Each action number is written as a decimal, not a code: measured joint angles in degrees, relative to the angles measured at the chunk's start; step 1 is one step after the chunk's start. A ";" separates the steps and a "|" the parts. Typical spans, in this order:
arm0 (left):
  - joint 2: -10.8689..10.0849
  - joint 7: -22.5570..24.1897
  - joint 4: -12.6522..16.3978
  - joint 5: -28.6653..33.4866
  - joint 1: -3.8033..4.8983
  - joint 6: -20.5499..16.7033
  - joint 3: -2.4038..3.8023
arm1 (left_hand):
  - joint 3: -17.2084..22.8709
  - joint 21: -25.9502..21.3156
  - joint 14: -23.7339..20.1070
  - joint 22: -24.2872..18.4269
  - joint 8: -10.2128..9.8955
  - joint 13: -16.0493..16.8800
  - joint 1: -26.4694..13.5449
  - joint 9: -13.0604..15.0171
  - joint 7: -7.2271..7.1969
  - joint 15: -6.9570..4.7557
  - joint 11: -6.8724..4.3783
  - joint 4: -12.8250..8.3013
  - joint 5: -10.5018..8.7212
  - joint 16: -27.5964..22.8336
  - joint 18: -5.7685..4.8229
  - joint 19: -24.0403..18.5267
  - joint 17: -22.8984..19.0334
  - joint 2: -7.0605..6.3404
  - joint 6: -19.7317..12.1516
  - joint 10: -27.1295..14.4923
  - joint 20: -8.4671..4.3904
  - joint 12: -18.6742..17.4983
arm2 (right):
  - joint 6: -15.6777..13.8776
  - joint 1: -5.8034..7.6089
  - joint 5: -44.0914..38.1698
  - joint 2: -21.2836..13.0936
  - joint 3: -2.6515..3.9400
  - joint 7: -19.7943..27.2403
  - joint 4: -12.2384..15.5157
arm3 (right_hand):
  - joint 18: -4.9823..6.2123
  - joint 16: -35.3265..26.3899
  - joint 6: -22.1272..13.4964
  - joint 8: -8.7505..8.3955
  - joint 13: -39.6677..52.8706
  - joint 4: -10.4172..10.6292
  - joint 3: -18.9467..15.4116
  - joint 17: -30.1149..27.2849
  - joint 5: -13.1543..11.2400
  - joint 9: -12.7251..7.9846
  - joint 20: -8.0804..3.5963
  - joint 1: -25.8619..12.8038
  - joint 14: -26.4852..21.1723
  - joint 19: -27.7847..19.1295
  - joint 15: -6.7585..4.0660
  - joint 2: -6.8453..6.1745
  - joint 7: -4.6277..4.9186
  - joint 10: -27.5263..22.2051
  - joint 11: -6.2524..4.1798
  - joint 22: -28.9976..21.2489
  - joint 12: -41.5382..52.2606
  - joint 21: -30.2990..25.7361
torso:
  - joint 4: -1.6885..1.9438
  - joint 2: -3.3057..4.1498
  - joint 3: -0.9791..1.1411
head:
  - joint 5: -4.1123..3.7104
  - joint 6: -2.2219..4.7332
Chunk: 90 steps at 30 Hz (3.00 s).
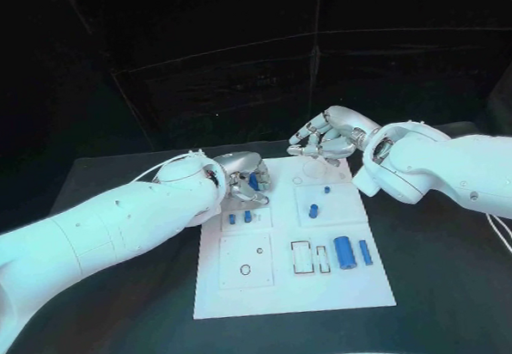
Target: Assemble the parts on the task board
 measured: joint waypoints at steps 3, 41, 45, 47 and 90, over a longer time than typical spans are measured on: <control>0.54 -0.39 -0.74 -0.50 -0.21 0.89 -0.06 | 0.00 0.18 0.00 0.25 -0.32 -0.25 0.00 -0.15 0.00 0.00 0.10 0.00 0.00 0.00 0.00 0.00 0.00 0.00 0.00 0.10 0.00 -0.27 | 0.00 0.00 0.00 0.03 0.00 0.02 0.00 | 0.00 0.00 0.00 0.00 0.00 0.00 0.00 0.00 0.00 0.00 0.00 0.00 0.00 0.00 0.00 0.00 0.00 0.00 0.00 0.00 0.00 0.00 | 0.01 -0.01 -0.01 | -0.07 -0.05; 3.35 -3.13 -3.02 -1.87 -0.53 4.08 0.16 | 5.20 5.59 0.81 6.25 -2.11 -3.74 0.89 -2.58 -0.42 -0.41 -0.82 -1.67 0.00 1.11 -0.85 1.63 -0.55 1.99 3.27 5.97 -0.41 -2.17 | -0.01 0.00 0.00 0.34 0.00 0.14 -0.10 | 0.00 0.01 0.00 0.00 0.01 0.00 0.00 0.01 0.25 0.00 0.00 0.22 0.00 0.00 0.00 0.22 0.00 0.00 0.00 -0.10 0.00 0.00 | 0.10 -0.09 0.01 | -0.24 -0.26; 3.49 -3.76 -3.10 -1.83 -0.48 4.38 0.23 | 6.95 6.15 0.81 6.77 -2.50 -4.14 1.32 -2.92 -0.42 -0.41 -0.96 -2.63 -0.02 1.11 -0.85 1.63 -0.75 2.41 3.68 6.41 -0.41 -2.70 | -0.01 0.00 0.00 0.35 0.00 0.14 -0.12 | -0.01 0.01 0.00 0.00 0.01 0.00 0.00 0.01 0.25 0.00 0.00 0.22 0.00 0.00 0.00 0.22 0.00 0.00 0.00 -0.09 0.00 0.00 | 0.10 -0.09 0.00 | -0.32 -0.26; 3.55 -4.00 -3.12 -1.80 -0.46 4.51 0.25 | 7.67 6.16 0.81 7.00 -2.74 -4.26 1.43 -3.08 -0.43 -0.41 -0.82 -3.21 -0.06 1.11 -0.85 1.63 -0.86 2.52 3.68 6.55 -0.41 -2.92 | -0.01 0.00 0.00 0.35 0.00 0.14 -0.12 | 0.00 0.01 0.00 0.00 0.01 0.00 0.00 0.01 0.25 0.00 0.00 0.22 0.00 0.00 0.00 0.22 0.00 0.00 0.00 -0.09 0.00 0.00 | 0.09 -0.09 0.01 | -0.35 -0.27; -6.25 0.48 6.68 0.07 -1.01 -5.83 3.15 | 12.89 8.36 1.00 9.55 -3.93 -6.43 0.37 -4.00 -0.21 -0.61 -1.02 -4.33 -0.25 2.22 -1.71 1.82 -0.72 2.12 6.74 9.85 -0.60 -5.33 | -0.03 0.00 0.01 0.09 0.00 0.30 -0.12 | 0.00 0.01 0.00 0.33 0.14 -0.17 -0.17 0.01 0.25 0.06 0.00 0.22 0.00 0.00 0.00 0.22 0.00 0.01 0.00 -0.08 0.00 0.00 | 0.27 -0.15 -0.05 | 0.02 0.32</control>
